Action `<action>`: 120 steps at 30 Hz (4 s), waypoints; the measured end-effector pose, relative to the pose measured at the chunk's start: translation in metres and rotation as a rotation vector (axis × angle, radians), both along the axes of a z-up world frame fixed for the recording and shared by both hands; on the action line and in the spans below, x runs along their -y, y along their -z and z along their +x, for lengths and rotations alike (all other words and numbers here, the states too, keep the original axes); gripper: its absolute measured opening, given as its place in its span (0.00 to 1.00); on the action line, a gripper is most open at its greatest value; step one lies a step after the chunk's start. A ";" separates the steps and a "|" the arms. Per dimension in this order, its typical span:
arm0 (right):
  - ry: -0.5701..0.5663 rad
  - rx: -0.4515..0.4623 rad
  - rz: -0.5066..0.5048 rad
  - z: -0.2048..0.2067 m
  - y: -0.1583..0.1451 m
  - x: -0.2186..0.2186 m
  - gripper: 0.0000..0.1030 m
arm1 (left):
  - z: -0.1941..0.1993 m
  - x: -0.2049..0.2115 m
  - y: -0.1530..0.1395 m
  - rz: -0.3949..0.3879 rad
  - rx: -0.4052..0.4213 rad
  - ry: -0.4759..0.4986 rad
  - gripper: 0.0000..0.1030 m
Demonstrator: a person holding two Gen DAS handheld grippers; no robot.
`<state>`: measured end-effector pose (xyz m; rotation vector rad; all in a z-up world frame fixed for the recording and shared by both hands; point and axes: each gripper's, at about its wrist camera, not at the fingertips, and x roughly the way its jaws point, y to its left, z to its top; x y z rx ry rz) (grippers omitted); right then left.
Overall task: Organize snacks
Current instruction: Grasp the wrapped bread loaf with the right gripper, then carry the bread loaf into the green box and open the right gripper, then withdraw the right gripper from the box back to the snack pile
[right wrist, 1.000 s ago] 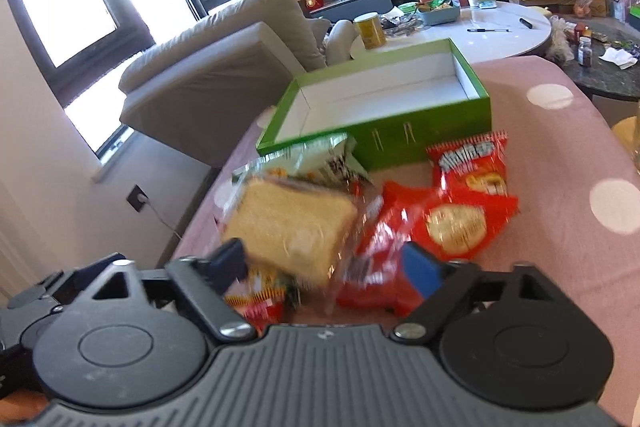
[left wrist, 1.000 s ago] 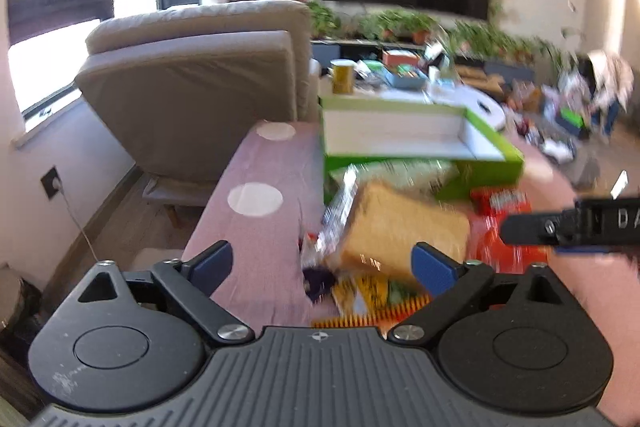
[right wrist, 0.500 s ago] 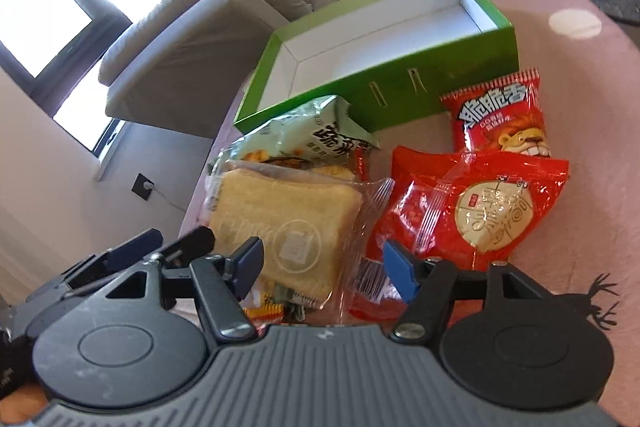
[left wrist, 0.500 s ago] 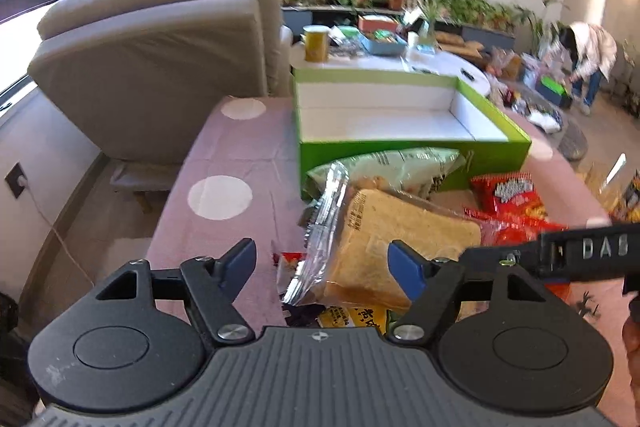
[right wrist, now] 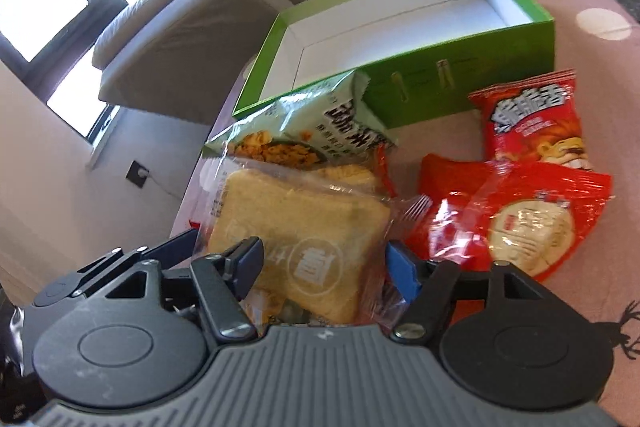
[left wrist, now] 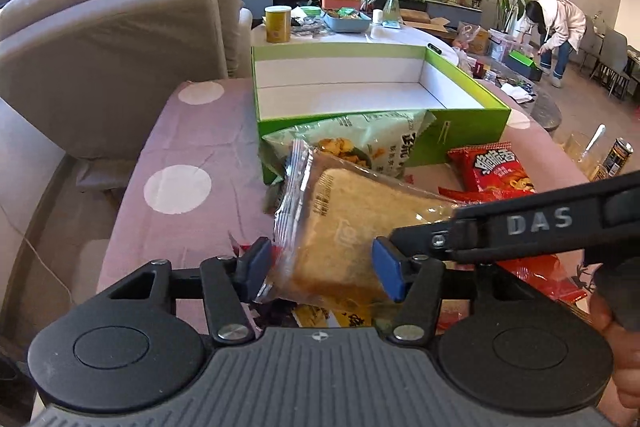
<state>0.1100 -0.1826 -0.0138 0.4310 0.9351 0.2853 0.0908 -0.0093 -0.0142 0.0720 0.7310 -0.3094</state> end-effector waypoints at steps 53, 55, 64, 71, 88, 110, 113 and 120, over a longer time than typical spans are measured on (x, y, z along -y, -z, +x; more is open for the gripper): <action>-0.114 0.124 -0.164 0.134 -0.020 0.022 0.54 | 0.163 0.064 -0.014 0.165 -0.125 0.016 0.48; -0.122 0.116 -0.165 0.133 -0.017 0.019 0.54 | 0.162 0.064 -0.011 0.179 -0.127 0.012 0.48; -0.137 0.087 -0.147 0.133 -0.008 0.015 0.55 | 0.166 0.057 -0.010 0.167 -0.137 -0.031 0.53; -0.118 0.110 -0.161 0.128 -0.015 0.015 0.59 | 0.157 0.053 -0.020 0.155 -0.121 -0.026 0.60; -0.099 0.289 -0.272 0.064 -0.062 0.010 0.81 | 0.100 0.036 -0.055 0.180 -0.041 -0.069 0.81; -0.084 0.241 -0.282 -0.017 -0.046 -0.005 0.83 | -0.003 0.027 -0.038 0.398 0.011 -0.182 0.91; -0.080 0.232 -0.273 -0.031 -0.043 -0.003 0.83 | -0.016 0.024 -0.038 0.371 0.001 -0.182 0.91; -0.051 0.224 -0.274 -0.059 -0.041 0.006 0.83 | -0.041 0.027 -0.034 0.329 -0.007 -0.172 0.92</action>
